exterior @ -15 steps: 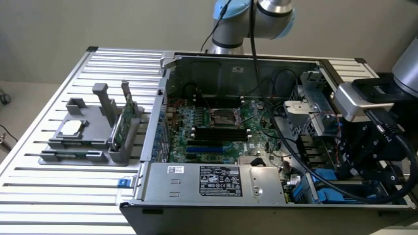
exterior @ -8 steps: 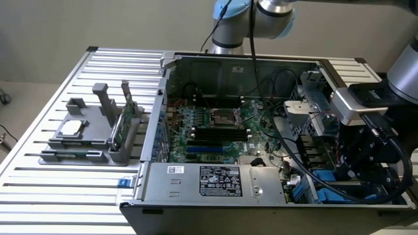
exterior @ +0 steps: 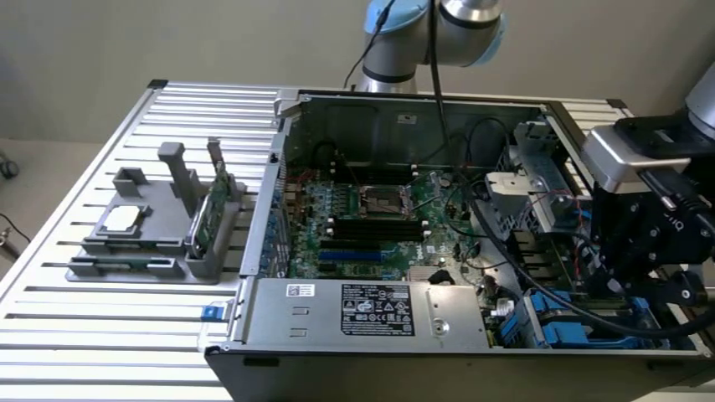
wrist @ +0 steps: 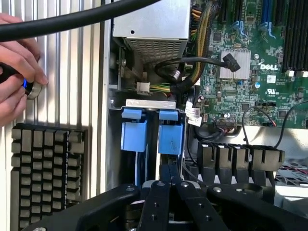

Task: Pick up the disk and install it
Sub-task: 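Insert the disk into the insertion slot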

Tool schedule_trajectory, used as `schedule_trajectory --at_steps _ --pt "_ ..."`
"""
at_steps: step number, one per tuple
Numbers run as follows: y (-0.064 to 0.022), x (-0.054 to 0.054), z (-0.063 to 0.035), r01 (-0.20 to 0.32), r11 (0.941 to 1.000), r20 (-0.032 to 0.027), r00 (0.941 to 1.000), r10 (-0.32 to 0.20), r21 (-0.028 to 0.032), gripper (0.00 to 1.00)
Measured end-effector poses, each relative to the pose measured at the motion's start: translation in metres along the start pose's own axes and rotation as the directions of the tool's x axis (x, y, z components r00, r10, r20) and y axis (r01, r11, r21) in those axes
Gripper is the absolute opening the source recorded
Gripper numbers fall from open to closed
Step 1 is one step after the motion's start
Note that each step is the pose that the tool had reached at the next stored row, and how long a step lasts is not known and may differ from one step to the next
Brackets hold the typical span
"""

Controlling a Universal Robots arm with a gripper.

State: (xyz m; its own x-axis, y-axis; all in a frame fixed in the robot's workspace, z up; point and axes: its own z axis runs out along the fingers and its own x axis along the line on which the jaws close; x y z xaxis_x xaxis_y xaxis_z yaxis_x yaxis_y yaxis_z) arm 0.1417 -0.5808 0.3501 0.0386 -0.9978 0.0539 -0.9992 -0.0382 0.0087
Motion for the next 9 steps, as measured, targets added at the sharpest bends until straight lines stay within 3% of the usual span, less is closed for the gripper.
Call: schedule_trajectory --at_steps 3,9 --pt "0.0001 0.0007 -0.0123 0.000 1.0000 0.0000 1.0000 0.000 -0.0004 0.11" --pt "0.0001 0.0007 -0.0131 0.000 1.0000 0.0005 1.0000 0.000 -0.0005 0.11"
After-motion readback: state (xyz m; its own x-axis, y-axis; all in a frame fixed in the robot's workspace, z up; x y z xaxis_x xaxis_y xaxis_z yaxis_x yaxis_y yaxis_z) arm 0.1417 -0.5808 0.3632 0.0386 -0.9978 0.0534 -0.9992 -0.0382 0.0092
